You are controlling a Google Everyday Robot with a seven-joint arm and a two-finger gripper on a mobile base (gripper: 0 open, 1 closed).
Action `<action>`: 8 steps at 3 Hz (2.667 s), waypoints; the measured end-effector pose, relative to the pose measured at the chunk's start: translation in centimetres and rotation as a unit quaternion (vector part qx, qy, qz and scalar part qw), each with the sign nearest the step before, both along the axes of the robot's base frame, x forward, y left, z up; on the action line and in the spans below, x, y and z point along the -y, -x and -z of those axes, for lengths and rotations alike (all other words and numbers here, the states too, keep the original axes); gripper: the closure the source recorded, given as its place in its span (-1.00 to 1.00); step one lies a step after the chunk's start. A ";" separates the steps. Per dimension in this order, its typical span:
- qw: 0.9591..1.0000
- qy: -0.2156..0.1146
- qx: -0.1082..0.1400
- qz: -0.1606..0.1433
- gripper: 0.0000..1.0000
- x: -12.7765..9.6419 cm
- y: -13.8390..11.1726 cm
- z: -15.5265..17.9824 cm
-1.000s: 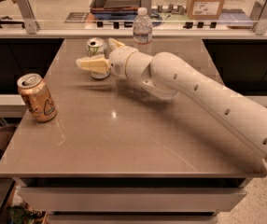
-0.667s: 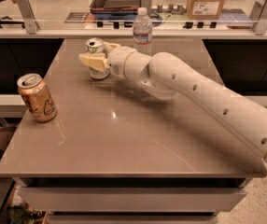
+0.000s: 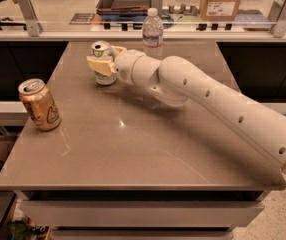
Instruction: Knock 7up can over
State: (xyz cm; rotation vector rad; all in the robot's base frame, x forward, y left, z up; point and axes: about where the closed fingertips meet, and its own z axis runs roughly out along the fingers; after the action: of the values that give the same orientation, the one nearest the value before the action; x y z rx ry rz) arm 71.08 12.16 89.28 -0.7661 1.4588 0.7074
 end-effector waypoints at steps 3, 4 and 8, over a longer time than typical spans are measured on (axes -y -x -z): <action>0.997 0.075 -0.029 -0.022 1.00 -0.4 1.2 -3.5; 0.991 0.125 -0.048 -0.019 1.00 -0.4 1.9 -4.3; 0.946 0.306 -0.097 0.050 1.00 4.9 2.1 0.1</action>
Offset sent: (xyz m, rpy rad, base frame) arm -0.0025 -0.0137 0.0356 -0.1436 0.0464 0.0147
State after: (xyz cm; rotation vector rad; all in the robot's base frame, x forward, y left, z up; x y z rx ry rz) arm 68.94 7.26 89.17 -1.1044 1.9178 0.2447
